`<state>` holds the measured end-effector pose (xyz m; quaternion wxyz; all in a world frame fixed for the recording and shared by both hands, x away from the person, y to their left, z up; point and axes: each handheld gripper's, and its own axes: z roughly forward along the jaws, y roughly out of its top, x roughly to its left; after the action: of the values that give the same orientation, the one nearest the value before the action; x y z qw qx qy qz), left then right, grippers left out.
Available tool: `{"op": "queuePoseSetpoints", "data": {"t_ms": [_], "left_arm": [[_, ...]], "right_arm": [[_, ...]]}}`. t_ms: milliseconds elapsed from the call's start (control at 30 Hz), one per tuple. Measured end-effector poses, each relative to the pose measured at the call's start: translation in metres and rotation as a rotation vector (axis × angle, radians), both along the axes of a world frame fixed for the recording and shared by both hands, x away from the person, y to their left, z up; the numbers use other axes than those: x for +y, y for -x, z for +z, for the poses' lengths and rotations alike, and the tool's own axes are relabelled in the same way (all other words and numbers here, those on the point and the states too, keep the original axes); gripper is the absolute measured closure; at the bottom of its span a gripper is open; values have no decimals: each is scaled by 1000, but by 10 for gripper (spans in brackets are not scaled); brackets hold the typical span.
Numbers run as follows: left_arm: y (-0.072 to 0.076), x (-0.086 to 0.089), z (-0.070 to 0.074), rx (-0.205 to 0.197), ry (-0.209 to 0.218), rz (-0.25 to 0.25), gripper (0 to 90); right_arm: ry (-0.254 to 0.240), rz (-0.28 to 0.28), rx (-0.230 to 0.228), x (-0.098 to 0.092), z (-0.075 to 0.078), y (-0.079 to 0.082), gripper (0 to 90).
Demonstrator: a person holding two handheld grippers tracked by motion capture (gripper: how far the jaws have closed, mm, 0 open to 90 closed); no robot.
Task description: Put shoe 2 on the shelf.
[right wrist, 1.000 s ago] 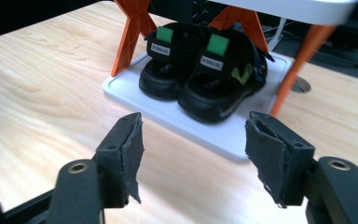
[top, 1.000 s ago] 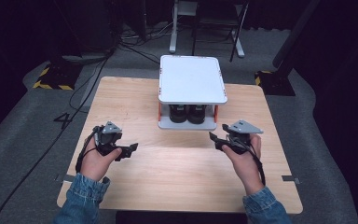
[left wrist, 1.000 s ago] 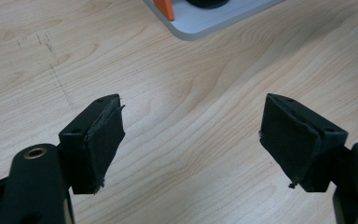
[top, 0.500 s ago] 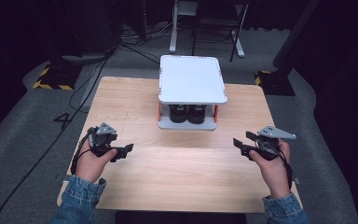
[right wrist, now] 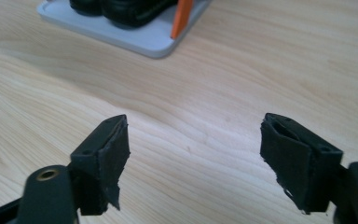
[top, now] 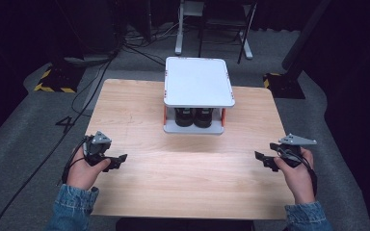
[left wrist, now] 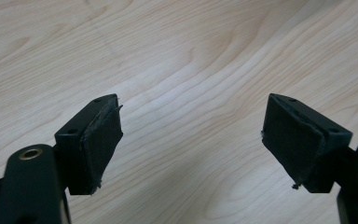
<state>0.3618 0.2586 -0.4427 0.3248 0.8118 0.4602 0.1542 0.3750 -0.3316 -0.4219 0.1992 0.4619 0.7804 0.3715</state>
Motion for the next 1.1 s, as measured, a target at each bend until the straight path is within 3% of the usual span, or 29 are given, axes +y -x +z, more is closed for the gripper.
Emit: {"op": "queuePoseSetpoints", "data": {"t_ms": [67, 167, 333, 400, 467, 500, 533, 633, 733, 867, 900, 933, 1100], "left_arm": [[-3, 6, -4, -12, 8, 15, 215], [-6, 12, -12, 1, 36, 36, 221], [-14, 19, -29, -8, 5, 45, 223], [-16, 20, -34, -21, -17, 71, 215], [-19, 20, -37, -67, -56, 138, 204], [-20, 22, -39, -87, -50, 139, 198], [-21, 24, -44, -99, -14, 142, 206], [-23, 26, -49, -82, 0, 145, 205], [-27, 26, -54, -62, -24, 154, 200], [-31, 23, -59, -33, -29, 184, 169], [-33, 23, -62, -41, -14, 199, 163], [-34, 22, -62, -44, -18, 202, 148], [-37, 23, -62, -33, -12, 195, 133]], "right_arm": [[6, 11, 16, -9, -10, -4, 221], [20, 13, 41, -21, -25, -12, 219], [39, -50, 68, -36, -50, -24, 221], [42, -49, 76, -38, -55, -26, 222], [64, -56, 78, -39, -65, -32, 221], [75, -55, 72, -38, -69, -33, 220], [95, -58, 66, -37, -74, -37, 213], [78, -67, 53, -36, -78, -40, 177], [51, -66, 20, -35, -82, -44, 154], [54, -64, 23, -34, -82, -47, 139], [54, -65, 23, -34, -82, -46, 133], [59, -78, 34, -33, -83, -48, 69], [62, -98, 43, -33, -83, -50, 43]]}}
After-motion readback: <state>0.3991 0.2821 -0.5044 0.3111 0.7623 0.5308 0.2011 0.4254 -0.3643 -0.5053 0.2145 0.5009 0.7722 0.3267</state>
